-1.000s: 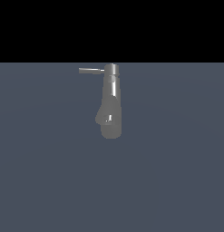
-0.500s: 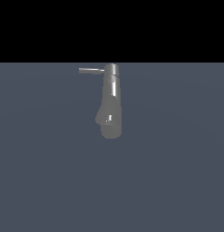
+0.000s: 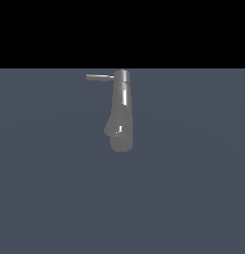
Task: Turn on the faucet by rotating a designated handle.
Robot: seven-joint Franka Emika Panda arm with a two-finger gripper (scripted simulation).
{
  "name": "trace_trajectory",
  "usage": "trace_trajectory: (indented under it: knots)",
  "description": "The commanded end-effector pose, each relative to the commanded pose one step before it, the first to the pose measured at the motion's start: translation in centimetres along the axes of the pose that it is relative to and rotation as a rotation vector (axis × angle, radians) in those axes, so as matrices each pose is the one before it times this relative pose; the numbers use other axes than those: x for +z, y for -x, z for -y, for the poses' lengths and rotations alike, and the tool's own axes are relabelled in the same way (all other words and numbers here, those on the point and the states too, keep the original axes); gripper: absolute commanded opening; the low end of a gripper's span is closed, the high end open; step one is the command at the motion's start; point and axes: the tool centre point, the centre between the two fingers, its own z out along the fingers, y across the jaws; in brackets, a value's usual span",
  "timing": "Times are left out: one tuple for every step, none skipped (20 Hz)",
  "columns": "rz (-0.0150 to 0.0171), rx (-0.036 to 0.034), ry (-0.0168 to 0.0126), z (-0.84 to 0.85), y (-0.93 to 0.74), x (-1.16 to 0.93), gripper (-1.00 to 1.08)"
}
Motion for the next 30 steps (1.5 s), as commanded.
trace_trajectory:
  knots:
    - [0.00579,0.05818,-0.00343,0.672,-1.466,0.316,-1.00]
    - [0.00227,0.02376,-0.00106,0.313,-0.581,0.147,-1.00]
    - [0.00228,0.02381,-0.00094,0.329,-0.574,0.160,-1.00]
    - [0.00227,0.02385,-0.00081,0.344,-0.566,0.173,-1.00]
    - [0.00226,0.02387,-0.00069,0.360,-0.557,0.186,-1.00]
    - [0.00225,0.02392,-0.00057,0.375,-0.548,0.199,-1.00]
    - [0.00223,0.02394,-0.00044,0.390,-0.537,0.212,-1.00]
    - [0.00221,0.02398,-0.00032,0.405,-0.527,0.225,-1.00]
    - [0.00218,0.02400,-0.00020,0.419,-0.516,0.238,-1.00]
    - [0.00214,0.02403,-0.00008,0.433,-0.504,0.251,-1.00]
    - [0.00210,0.02406,0.00004,0.446,-0.491,0.264,-1.00]
    - [0.00206,0.02408,0.00015,0.459,-0.479,0.277,-1.00]
    - [0.00201,0.02410,0.00026,0.471,-0.465,0.290,-1.00]
    - [0.00195,0.02411,0.00037,0.483,-0.451,0.304,-1.00]
    - [0.00189,0.02413,0.00048,0.494,-0.436,0.317,-1.00]
    - [0.00182,0.02416,0.00059,0.505,-0.421,0.330,-1.00]
    - [0.00175,0.02416,0.00069,0.515,-0.405,0.343,-1.00]
    - [0.00168,0.02418,0.00079,0.524,-0.390,0.356,-1.00]
    - [0.00160,0.02418,0.00088,0.533,-0.373,0.369,-1.00]
    - [0.00152,0.02419,0.00097,0.541,-0.356,0.382,-1.00]
    - [0.00144,0.02420,0.00106,0.549,-0.339,0.395,-1.00]
    - [0.00135,0.02420,0.00114,0.556,-0.322,0.407,-1.00]
    - [0.00125,0.02420,0.00122,0.562,-0.304,0.420,-1.00]
    - [0.00116,0.02420,0.00130,0.567,-0.286,0.433,-1.00]
    - [0.00106,0.02421,0.00137,0.571,-0.268,0.446,-1.00]
    - [0.00096,0.02420,0.00144,0.575,-0.249,0.458,-1.00]
    - [0.00085,0.02419,0.00150,0.578,-0.230,0.471,-1.00]
    - [0.00075,0.02419,0.00155,0.581,-0.212,0.483,-1.00]
    - [0.00064,0.02417,0.00161,0.582,-0.193,0.496,-1.00]
    - [0.00053,0.02417,0.00165,0.583,-0.174,0.508,-1.00]
